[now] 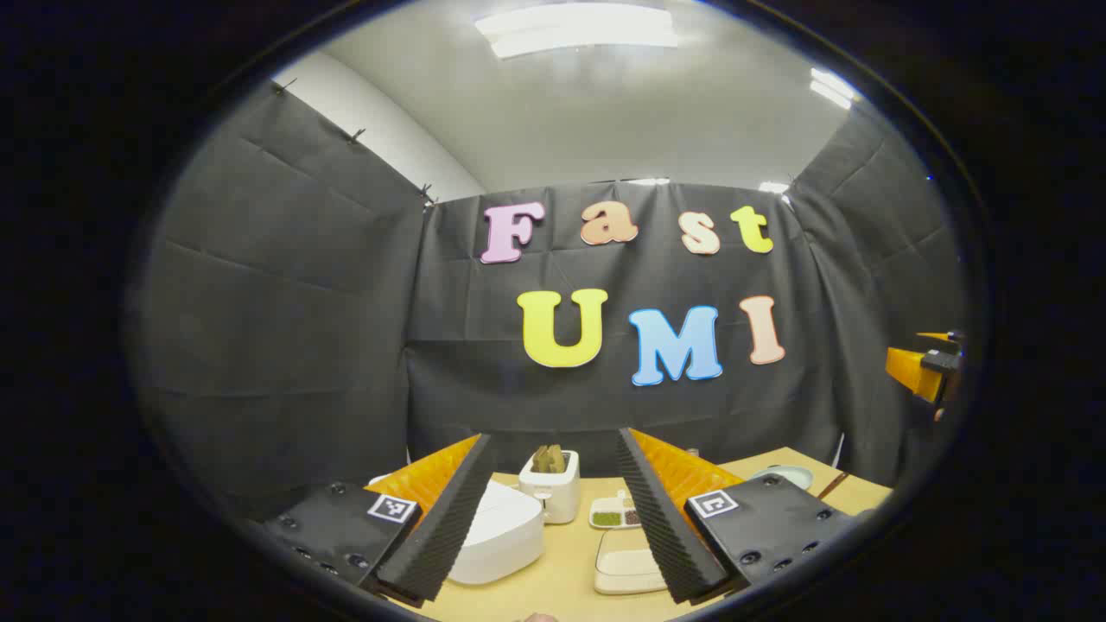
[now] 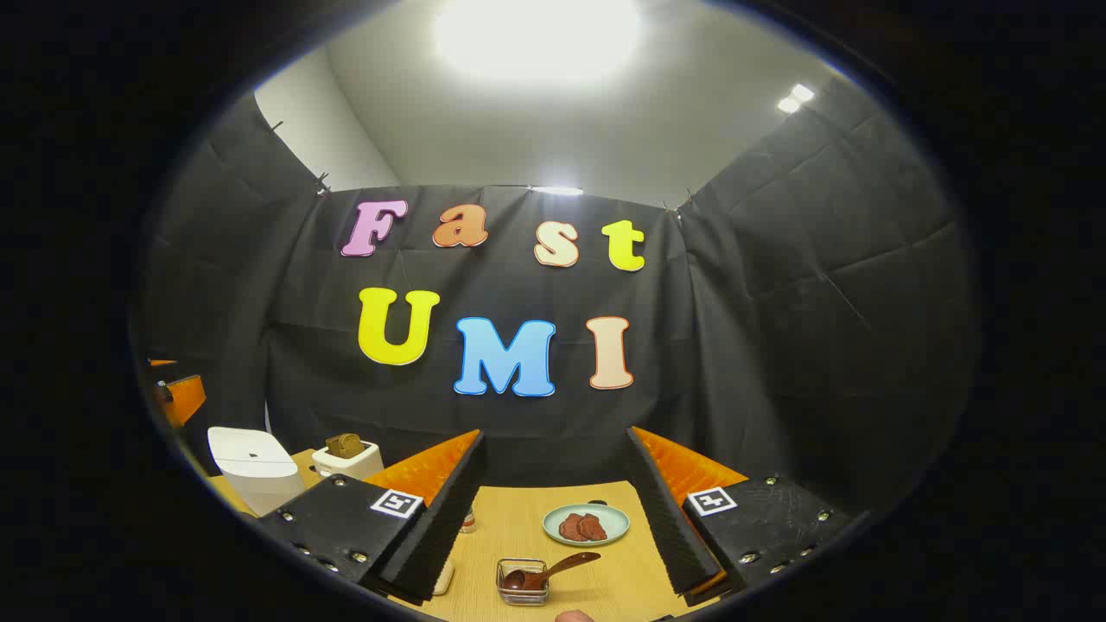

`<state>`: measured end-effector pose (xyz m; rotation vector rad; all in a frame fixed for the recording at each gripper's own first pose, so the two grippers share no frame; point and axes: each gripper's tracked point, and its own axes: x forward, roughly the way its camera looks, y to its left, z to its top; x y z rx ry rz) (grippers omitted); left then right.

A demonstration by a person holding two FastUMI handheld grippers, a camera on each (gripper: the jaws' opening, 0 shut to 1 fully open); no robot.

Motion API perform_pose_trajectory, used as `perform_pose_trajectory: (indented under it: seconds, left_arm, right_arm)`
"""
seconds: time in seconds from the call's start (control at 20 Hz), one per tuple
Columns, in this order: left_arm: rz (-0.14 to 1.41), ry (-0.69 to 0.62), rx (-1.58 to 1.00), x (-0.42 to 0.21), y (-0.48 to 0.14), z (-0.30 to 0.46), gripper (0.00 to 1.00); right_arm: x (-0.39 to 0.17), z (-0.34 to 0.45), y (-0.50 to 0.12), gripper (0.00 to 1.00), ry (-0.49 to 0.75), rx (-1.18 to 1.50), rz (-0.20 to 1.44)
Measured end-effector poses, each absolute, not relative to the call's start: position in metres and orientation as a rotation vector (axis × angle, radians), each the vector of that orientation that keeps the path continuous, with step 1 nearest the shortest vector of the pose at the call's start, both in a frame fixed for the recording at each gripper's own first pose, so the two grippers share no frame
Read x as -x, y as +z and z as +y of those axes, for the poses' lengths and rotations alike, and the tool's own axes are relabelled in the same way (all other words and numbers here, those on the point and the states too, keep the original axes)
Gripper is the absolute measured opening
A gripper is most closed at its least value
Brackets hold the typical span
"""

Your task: Close the left gripper, press the button to open the rice cooker; take a wooden spoon from the chopstick holder with the right hand, scoop a spoonful of rice and pour it into the rice cooker, then put the wooden spoon back into the chopstick holder.

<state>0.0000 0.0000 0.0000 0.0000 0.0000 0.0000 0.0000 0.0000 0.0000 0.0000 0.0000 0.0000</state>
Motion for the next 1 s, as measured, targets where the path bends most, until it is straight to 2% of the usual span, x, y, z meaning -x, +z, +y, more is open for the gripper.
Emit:
perform_pose_trajectory:
  seconds: [0.55, 1.0]
  left_arm:
    - [-0.014, 0.001, 0.008, -0.002, -0.001, 0.002, 0.99]
    - [0.004, -0.046, 0.006, -0.013, -0.007, -0.013, 0.98]
  right_arm:
    - [0.002, -0.006, 0.008, 0.95, -0.005, 0.017, -0.027]
    - [0.005, -0.011, 0.008, 0.96, -0.018, 0.032, -0.047]
